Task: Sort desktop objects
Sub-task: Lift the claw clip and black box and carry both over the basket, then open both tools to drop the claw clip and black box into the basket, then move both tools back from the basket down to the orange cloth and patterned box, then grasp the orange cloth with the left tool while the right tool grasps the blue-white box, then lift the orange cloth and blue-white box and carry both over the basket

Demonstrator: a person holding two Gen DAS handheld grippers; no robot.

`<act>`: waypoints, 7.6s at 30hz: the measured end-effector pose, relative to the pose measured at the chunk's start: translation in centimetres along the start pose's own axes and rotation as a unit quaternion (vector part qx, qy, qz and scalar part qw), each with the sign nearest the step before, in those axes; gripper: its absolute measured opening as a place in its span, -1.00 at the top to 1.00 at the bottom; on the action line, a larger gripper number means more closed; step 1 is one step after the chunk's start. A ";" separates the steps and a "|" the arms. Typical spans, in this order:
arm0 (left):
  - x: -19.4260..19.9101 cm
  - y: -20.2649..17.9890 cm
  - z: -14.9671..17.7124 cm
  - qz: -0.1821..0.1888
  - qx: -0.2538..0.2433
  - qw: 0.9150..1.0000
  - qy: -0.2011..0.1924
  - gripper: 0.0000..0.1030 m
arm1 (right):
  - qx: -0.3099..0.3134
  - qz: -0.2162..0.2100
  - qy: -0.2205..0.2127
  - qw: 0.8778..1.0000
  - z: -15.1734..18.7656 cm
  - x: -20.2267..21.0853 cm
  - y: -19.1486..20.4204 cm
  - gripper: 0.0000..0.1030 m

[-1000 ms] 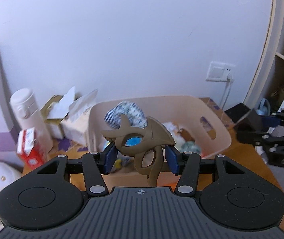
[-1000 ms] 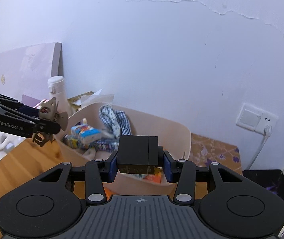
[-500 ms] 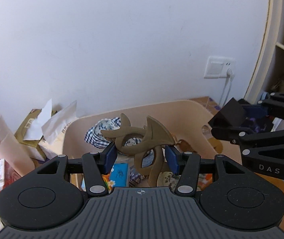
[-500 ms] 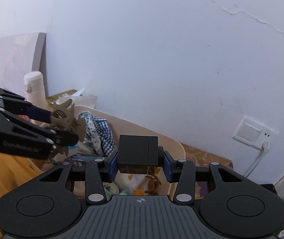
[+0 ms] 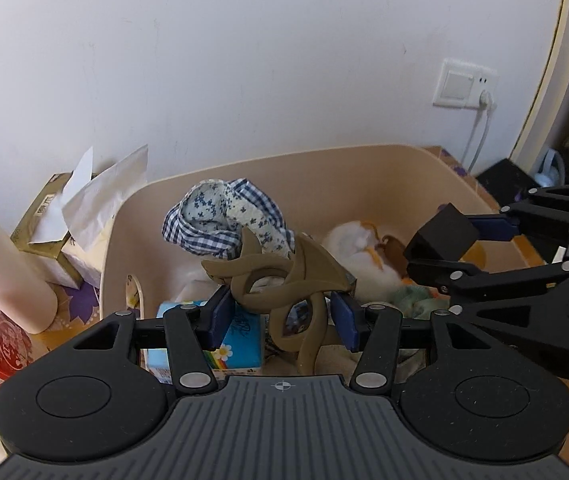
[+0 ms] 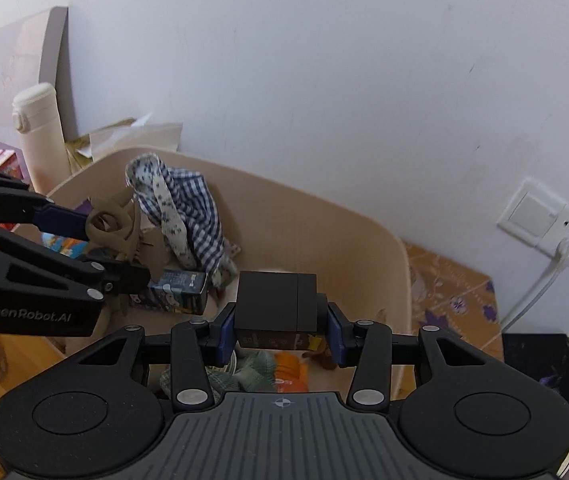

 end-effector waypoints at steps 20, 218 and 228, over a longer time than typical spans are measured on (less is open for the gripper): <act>1.7 0.7 0.2 -0.017 0.021 1.000 -0.004 -0.55 | -0.064 -0.001 0.001 0.998 1.0 1.5 -1.0 -0.75; 7.6 1.9 -4.8 -0.085 0.022 0.994 -0.060 0.77 | -0.081 -0.009 -0.132 0.988 -3.1 11.0 -3.2 -0.17; 1.6 3.8 -2.5 -0.084 0.030 0.996 0.010 0.76 | -0.075 -0.010 -0.096 0.993 -3.4 4.9 -2.2 -0.17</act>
Point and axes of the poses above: each gripper's, at about its wrist camera, not at the fingertips, and x roughly against the way its jaws point, y to its left, z to its underside, the point moved 9 cm from there along -x, roughly the way its jaws point, and after that the axes turned 15 degrees about -x, right-handed, at the moved point
